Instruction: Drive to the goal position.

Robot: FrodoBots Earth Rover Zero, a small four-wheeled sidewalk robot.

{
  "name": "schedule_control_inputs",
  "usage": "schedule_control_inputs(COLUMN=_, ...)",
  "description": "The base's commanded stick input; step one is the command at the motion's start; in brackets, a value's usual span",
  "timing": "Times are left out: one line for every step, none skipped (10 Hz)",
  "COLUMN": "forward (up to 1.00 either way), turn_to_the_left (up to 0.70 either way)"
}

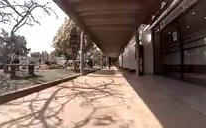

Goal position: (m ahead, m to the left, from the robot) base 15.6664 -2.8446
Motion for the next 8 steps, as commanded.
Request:
schedule_control_inputs(forward=0.50, turn_to_the_left=0.00)
schedule_control_inputs(forward=0.50, turn_to_the_left=0.00)
schedule_control_inputs(forward=0.50, turn_to_the_left=-0.50)
schedule_control_inputs(forward=0.50, turn_to_the_left=-0.50)
schedule_control_inputs(forward=0.50, turn_to_the_left=-0.48)
schedule_control_inputs(forward=0.50, turn_to_the_left=-0.25)
schedule_control_inputs(forward=0.50, turn_to_the_left=-0.03)
schedule_control_inputs(forward=0.50, turn_to_the_left=0.00)
